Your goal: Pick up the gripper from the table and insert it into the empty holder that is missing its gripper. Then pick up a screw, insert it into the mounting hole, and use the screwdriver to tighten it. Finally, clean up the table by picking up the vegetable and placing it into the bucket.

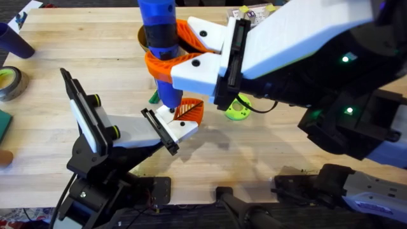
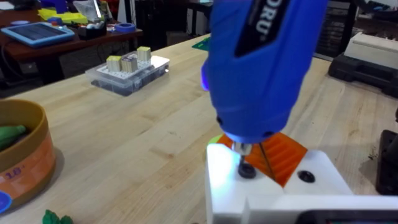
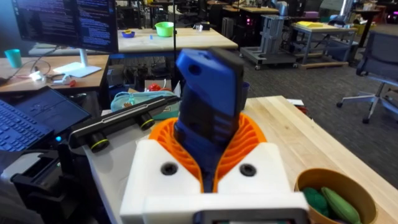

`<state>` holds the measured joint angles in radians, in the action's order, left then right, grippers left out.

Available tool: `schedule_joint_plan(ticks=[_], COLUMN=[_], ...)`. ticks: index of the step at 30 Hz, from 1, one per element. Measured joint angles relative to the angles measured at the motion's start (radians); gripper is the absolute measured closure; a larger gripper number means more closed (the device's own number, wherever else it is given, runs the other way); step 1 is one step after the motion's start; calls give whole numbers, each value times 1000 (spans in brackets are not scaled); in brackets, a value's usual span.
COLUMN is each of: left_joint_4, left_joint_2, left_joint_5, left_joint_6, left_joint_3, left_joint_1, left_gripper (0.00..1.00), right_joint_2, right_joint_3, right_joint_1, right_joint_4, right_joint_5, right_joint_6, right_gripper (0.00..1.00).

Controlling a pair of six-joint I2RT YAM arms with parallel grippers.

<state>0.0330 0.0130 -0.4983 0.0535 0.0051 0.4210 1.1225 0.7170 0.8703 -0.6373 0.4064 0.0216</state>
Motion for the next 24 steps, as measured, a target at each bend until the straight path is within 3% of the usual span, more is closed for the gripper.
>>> schedule_joint_plan(ticks=[10, 24], left_joint_4=[14, 14], left_joint_2=[2, 2], left_joint_5=[1, 1], left_joint_6=[3, 4], left_joint_3=[0, 0], left_joint_1=[0, 0], left_gripper=[990, 990], right_joint_2=[6, -54], right_joint_3=[-8, -9], right_joint_1=[-1, -1], right_joint_4=[-60, -20], right_joint_5=[7, 11], right_joint_6=[1, 1], right_gripper=[938, 938])
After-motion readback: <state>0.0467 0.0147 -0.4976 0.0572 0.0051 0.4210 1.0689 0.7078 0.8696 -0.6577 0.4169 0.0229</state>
